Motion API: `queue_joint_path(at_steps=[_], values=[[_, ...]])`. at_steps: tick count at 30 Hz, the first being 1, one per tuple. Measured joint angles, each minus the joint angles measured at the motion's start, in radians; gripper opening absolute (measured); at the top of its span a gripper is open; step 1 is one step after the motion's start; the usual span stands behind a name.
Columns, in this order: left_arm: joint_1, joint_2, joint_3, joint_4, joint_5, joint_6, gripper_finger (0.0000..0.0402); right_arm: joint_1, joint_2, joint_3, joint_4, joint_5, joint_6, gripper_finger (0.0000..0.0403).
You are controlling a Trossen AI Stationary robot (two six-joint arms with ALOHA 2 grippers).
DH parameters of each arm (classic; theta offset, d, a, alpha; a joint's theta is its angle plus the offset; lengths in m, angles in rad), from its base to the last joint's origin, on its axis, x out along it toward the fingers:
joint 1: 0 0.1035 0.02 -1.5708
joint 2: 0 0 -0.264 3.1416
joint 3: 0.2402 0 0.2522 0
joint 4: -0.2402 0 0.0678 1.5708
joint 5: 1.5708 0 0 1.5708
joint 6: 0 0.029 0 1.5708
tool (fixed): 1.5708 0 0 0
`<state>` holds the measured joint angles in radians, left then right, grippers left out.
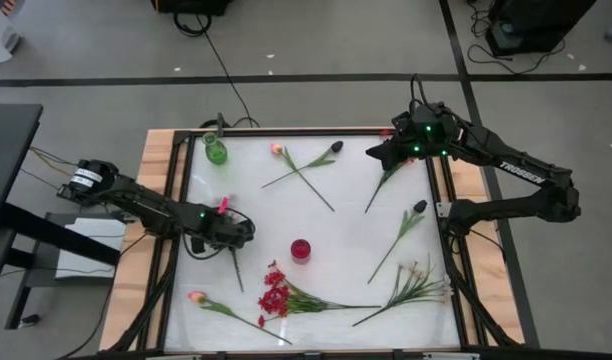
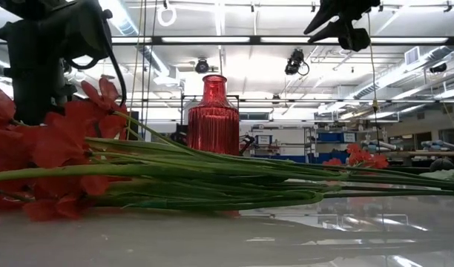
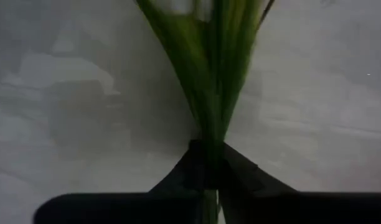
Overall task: Sort flowers into vase by color
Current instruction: Put the left white flowers into the green flower vase
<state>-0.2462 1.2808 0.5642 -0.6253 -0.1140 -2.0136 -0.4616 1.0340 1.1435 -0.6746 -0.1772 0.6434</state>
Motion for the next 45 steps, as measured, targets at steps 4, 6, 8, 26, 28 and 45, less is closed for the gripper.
queue_joint_path(at_steps=[4,6,8,26,28,45], values=[[0.001,-0.089,0.032,0.006,-0.059,0.071,0.0014,0.005,0.000,0.000,0.002,0.001,-0.041,0.0101],[0.004,-0.138,0.058,0.003,-0.110,0.144,0.0017,0.019,0.000,0.000,0.006,0.005,-0.051,0.0101],[0.013,-0.189,0.084,0.000,-0.184,0.268,0.0021,0.036,0.001,0.000,0.017,0.019,-0.044,0.0101],[0.206,-0.391,0.151,0.593,-0.220,1.589,0.0024,0.325,0.252,-0.001,0.677,0.139,-0.202,0.0161],[0.218,-0.389,0.151,0.620,-0.158,1.640,0.0024,0.349,0.299,-0.001,0.792,0.170,-0.254,0.0185],[0.200,-0.369,0.151,0.790,-0.028,1.779,0.0024,0.429,0.610,0.106,0.992,0.178,-0.286,0.0231]])
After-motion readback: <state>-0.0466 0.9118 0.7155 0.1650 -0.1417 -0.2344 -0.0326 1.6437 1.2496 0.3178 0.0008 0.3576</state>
